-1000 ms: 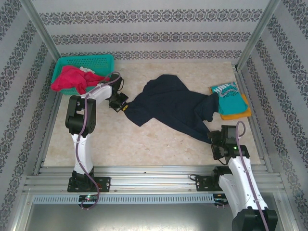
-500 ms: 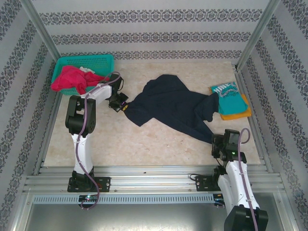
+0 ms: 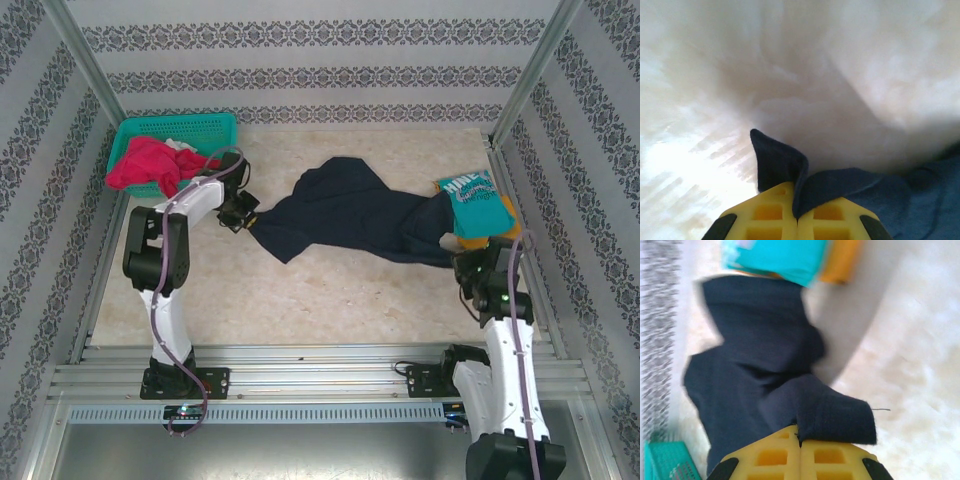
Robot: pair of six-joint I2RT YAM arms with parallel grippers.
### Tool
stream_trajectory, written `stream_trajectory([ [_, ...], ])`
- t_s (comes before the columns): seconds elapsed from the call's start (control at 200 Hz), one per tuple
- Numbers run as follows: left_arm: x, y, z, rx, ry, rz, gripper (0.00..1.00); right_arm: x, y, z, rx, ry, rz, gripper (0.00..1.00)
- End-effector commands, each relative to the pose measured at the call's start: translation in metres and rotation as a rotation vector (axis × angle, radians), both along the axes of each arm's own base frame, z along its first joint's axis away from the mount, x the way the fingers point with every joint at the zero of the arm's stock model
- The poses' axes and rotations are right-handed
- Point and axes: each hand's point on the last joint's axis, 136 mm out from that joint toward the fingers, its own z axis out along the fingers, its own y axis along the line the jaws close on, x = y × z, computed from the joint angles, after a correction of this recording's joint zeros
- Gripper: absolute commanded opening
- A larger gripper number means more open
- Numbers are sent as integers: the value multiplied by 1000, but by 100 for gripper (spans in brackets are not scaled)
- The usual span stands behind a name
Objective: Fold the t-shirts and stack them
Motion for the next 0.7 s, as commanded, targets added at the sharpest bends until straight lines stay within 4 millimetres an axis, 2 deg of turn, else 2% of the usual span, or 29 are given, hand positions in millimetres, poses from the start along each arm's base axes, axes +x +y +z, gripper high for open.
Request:
stream_trajectory([
  [0.0,7,34,55,93,-138,55,0,10,-3,42,-156,-49,120,0],
  [0.095,-9,44,84,133,-166,64,0,24,3,70,-163,-106,177,0],
  [0.18,-30,51,103,155,-168,81,0,25,6,93,-193,-121,209,0],
  [0.27,-57,59,125,174,-156,107,0,15,8,115,-242,-113,245,0],
  [0.38,-92,67,149,196,-134,134,0,-4,9,131,-288,-75,276,0],
  [0.48,-118,74,175,221,-129,171,0,-13,11,150,-317,-86,294,0],
  [0.56,-129,80,204,240,-170,218,0,-7,8,175,-376,-120,311,0],
  [0.694,-133,86,248,247,-244,272,0,17,5,213,-463,-163,366,0],
])
